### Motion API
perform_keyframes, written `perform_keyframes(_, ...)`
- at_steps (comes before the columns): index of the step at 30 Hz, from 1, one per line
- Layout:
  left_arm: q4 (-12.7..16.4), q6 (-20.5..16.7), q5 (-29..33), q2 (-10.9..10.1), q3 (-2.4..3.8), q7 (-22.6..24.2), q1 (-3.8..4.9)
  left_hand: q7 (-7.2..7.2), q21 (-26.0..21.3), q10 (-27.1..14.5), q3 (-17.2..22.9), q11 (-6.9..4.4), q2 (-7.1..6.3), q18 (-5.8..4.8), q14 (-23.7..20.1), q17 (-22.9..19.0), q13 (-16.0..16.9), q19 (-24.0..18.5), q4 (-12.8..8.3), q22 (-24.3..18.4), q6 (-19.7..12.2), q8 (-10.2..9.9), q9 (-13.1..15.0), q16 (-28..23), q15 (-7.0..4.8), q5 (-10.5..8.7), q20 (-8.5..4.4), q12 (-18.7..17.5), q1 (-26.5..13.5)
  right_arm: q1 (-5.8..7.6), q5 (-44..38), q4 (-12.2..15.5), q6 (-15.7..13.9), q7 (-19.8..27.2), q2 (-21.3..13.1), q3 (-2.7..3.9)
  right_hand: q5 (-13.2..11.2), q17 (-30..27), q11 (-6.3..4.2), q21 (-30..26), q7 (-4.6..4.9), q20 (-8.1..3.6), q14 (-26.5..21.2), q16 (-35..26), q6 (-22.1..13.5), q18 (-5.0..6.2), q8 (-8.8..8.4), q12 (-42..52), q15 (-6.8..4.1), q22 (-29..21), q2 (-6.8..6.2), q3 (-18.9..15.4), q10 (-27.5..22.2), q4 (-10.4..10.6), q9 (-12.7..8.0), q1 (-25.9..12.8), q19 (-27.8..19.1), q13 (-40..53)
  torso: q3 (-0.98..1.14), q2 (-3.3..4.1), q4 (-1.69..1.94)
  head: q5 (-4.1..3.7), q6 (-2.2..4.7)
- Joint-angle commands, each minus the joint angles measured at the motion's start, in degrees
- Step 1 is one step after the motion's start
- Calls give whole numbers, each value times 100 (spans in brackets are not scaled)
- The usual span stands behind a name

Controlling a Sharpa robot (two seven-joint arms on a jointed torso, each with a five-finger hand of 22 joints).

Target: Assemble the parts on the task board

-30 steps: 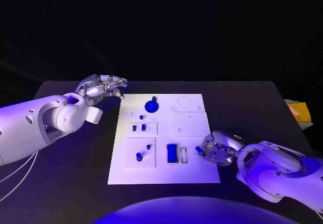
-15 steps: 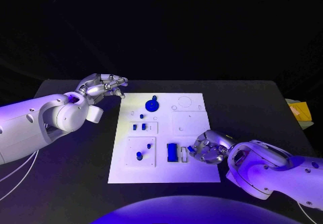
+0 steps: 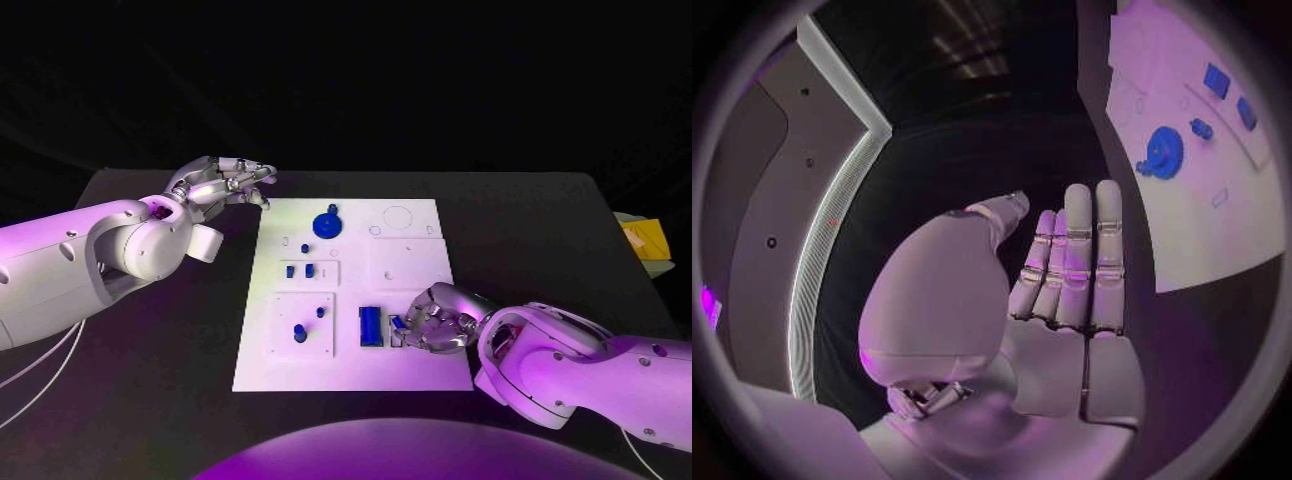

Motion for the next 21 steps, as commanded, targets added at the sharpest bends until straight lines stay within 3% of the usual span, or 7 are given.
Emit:
perform_keyframes(1,20,90,7,5,4,60,2,2,-20,-49,-11,-10,43,73,-30,0,3,36,31,-5,-44,-31,9,-28,10,24,-3,32,34,-8,99,0,95,26,27,-1,17,1510,-22,20,17,-9,599,24,19,-81,-25,25,-18,1510,-10,-82,375,40,-13,-82,600,1262,1,0,2,5,1)
perform_keyframes(8,19,94,7,4,4,59,2,2,-20,-49,-11,-10,43,73,-30,0,3,36,31,-5,-44,-31,9,-28,10,24,-3,32,34,-8,107,-22,57,33,84,-1,9,1510,-21,20,17,-9,599,24,25,-81,-29,27,-17,1510,2,-110,376,66,-14,-109,600,1263,1,0,-2,3,4)
perform_keyframes(13,23,92,7,2,4,57,2,2,-20,-49,-11,-10,43,73,-30,0,3,36,31,-5,-44,-31,9,-28,10,24,-3,32,34,-8,108,-57,104,24,107,-1,-115,1510,-16,20,23,-6,599,24,43,-81,-47,22,-13,1510,-30,-290,373,201,-16,-254,600,1260,3,0,-2,3,10)
perform_keyframes(16,24,91,7,-1,4,55,2,2,-20,-49,-11,-10,43,73,-30,0,3,36,31,-5,-44,-31,9,-28,10,24,-3,32,34,-8,108,-81,141,15,112,-1,13,1510,-14,20,24,-5,599,24,54,-81,-56,20,-12,1510,-69,-426,371,280,-15,-330,600,1259,0,-1,0,-3,5)
perform_keyframes(21,25,91,7,-3,4,52,2,2,-20,-49,-11,-10,43,73,-30,0,3,36,31,-5,-44,-31,9,-28,10,24,-3,32,34,-7,84,-124,194,-5,115,-1,-166,1510,-8,20,29,-1,599,24,58,-81,-79,-1,-7,1510,-69,-629,358,329,-18,-429,600,1247,3,0,-3,3,6)
